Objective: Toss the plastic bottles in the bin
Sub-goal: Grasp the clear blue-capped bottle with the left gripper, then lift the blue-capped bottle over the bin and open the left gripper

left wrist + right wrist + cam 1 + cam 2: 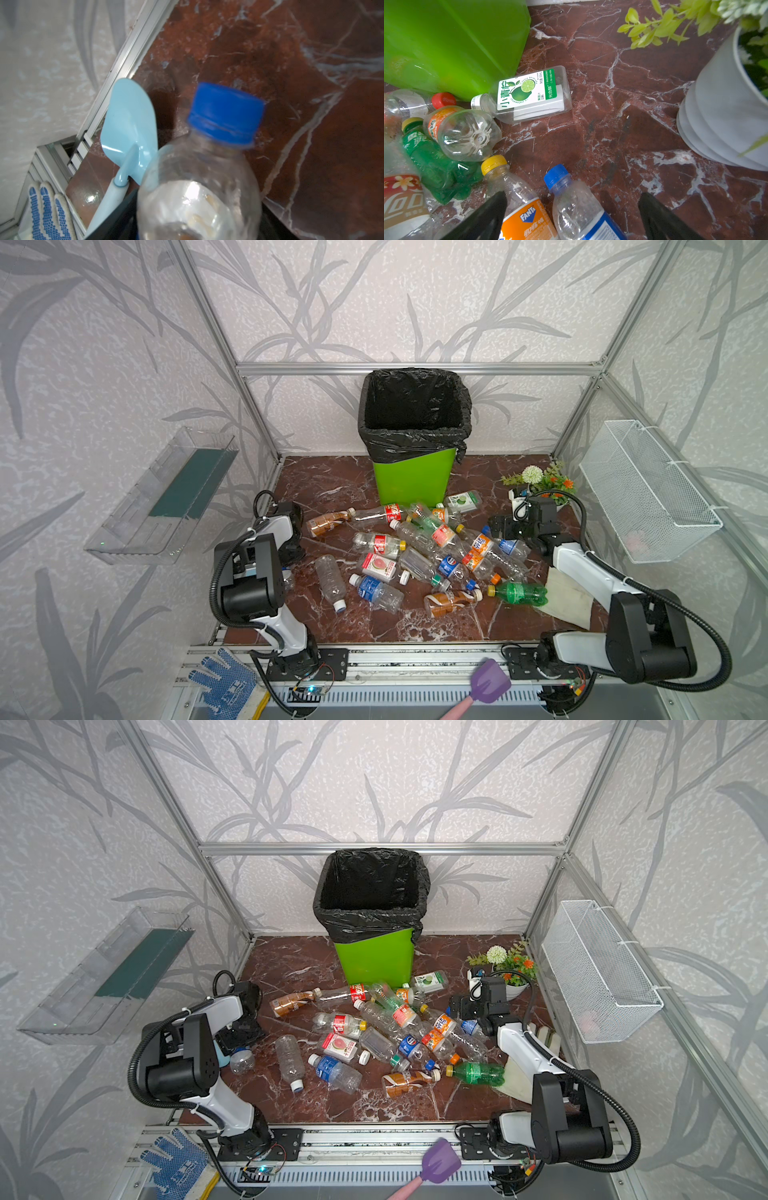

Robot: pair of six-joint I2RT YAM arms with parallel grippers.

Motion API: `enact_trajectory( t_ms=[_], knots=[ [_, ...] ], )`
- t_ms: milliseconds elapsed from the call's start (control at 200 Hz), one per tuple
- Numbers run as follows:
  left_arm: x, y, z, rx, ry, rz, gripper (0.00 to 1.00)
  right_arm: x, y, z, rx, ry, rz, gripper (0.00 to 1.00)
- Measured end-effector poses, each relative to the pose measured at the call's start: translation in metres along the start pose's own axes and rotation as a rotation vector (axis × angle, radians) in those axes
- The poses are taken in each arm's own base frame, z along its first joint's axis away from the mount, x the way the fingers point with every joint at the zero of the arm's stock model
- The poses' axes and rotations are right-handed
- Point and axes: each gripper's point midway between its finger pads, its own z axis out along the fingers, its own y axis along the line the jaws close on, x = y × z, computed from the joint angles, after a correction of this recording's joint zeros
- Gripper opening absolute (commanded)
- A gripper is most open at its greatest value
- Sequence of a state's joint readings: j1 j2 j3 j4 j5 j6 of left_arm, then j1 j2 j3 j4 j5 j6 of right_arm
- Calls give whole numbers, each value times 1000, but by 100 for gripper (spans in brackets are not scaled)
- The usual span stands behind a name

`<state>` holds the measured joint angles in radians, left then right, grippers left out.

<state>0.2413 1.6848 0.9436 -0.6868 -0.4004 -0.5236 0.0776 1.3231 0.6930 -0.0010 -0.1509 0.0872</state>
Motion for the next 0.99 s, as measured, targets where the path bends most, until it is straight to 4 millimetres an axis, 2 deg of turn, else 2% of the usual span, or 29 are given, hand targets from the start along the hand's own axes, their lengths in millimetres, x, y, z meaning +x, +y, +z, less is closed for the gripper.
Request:
enact_trajectory(
  t_ms=[225, 320, 440, 590, 695, 715, 725, 750, 790, 800, 835, 855, 865, 880, 895, 900, 905, 995],
  knots=[
    [-3, -8, -5, 56, -13, 0, 39, 1, 0, -1, 2, 4, 7, 100],
    [-6, -16, -14, 125, -39, -2, 37, 1, 0, -1, 3, 4, 14, 100],
    [-18, -27, -41, 236, -118, -6, 36, -1, -1, -4, 9, -3, 14, 100],
    [-34, -49, -94, 434, -259, 1, 36, -9, -1, -11, 18, -34, 9, 100],
    [-43, -63, -142, 569, -377, 21, 37, -14, -1, -17, 22, -56, 6, 100],
    [-44, -67, -158, 604, -414, 35, 37, -15, -1, -18, 24, -60, 6, 100],
    [-44, -67, -158, 604, -414, 35, 37, -16, -1, -18, 24, -61, 6, 100],
    [-48, -72, -180, 649, -464, 50, 37, -17, -1, -19, 24, -66, 5, 100],
    [-52, -75, -203, 691, -519, 62, 39, -18, -1, -21, 25, -71, 4, 100],
    [-54, -76, -216, 714, -549, 66, 39, -19, -1, -22, 26, -73, 5, 100],
    [-59, -76, -240, 752, -608, 71, 40, -20, -1, -23, 28, -77, 4, 100],
    [-65, -74, -267, 793, -673, 71, 41, -20, -1, -24, 30, -80, 4, 100],
    [-65, -74, -267, 793, -673, 71, 41, -20, -1, -24, 30, -80, 4, 100],
    [-69, -71, -287, 824, -720, 69, 41, -20, -1, -24, 30, -81, 4, 100],
    [-70, -70, -295, 836, -739, 67, 41, -20, -1, -25, 30, -81, 4, 100],
    [-73, -67, -309, 856, -772, 62, 41, -21, -1, -25, 30, -82, 5, 100],
    [-73, -67, -309, 856, -772, 62, 41, -21, -1, -25, 30, -82, 5, 100],
    [-93, -30, -400, 978, -1003, -16, 41, -24, -1, -29, 34, -96, 7, 100]
  ],
)
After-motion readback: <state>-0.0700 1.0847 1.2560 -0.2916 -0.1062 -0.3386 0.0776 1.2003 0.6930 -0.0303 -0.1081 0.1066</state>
